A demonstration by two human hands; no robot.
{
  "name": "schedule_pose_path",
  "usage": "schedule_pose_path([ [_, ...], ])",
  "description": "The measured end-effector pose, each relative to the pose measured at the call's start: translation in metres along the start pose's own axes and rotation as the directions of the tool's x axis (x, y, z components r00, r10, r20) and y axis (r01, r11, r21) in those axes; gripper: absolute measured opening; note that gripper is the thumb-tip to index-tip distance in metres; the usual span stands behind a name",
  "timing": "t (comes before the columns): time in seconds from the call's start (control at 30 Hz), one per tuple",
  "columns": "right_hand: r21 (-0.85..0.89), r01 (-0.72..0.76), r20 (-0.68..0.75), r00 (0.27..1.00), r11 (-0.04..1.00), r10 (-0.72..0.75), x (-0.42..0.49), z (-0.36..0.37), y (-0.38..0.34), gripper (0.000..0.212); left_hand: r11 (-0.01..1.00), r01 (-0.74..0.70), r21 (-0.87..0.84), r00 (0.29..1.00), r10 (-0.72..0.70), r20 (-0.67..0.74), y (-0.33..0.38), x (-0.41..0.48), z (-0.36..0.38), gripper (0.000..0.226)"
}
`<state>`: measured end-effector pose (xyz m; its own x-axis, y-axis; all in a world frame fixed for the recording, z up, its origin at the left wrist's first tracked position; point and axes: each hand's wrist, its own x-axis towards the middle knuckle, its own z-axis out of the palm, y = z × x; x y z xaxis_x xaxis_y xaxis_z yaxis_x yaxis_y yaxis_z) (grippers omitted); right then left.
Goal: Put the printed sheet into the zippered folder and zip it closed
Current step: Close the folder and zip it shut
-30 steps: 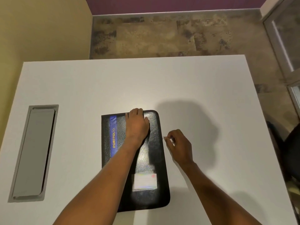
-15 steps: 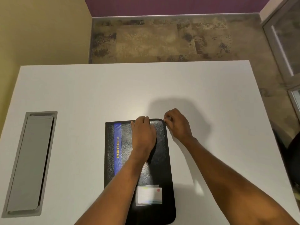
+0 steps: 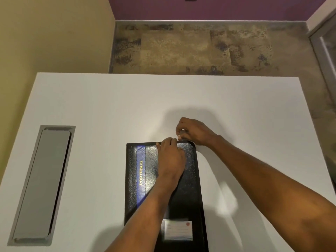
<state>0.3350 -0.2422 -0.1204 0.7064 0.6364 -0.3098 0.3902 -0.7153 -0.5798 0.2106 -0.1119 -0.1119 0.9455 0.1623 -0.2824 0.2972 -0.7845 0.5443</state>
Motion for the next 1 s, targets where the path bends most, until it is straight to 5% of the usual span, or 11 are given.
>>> schedule_pose_path([
  [0.17,-0.008,-0.01,-0.001,1.0,1.0,0.01,-0.008,-0.002,0.003,0.005,0.976,0.218,-0.01,0.95,-0.215,-0.226,-0.046,-0.005,-0.035,0.06],
  [0.27,0.003,-0.02,-0.002,1.0,1.0,0.02,-0.008,-0.001,-0.003,0.004,0.929,0.361,-0.077,0.902,-0.369,-0.225,-0.073,-0.009,-0.053,0.057],
  [0.47,0.043,-0.004,-0.046,0.999,0.999,0.006,-0.011,0.005,-0.011,0.004,0.874,0.385,-0.295,0.881,-0.444,-0.166,-0.082,-0.01,-0.063,0.056],
  [1.0,-0.041,0.053,-0.013,0.998,0.998,-0.053,0.027,0.019,-0.028,0.012,0.854,0.409,-0.323,0.868,-0.472,-0.15,-0.089,-0.005,-0.069,0.057],
])
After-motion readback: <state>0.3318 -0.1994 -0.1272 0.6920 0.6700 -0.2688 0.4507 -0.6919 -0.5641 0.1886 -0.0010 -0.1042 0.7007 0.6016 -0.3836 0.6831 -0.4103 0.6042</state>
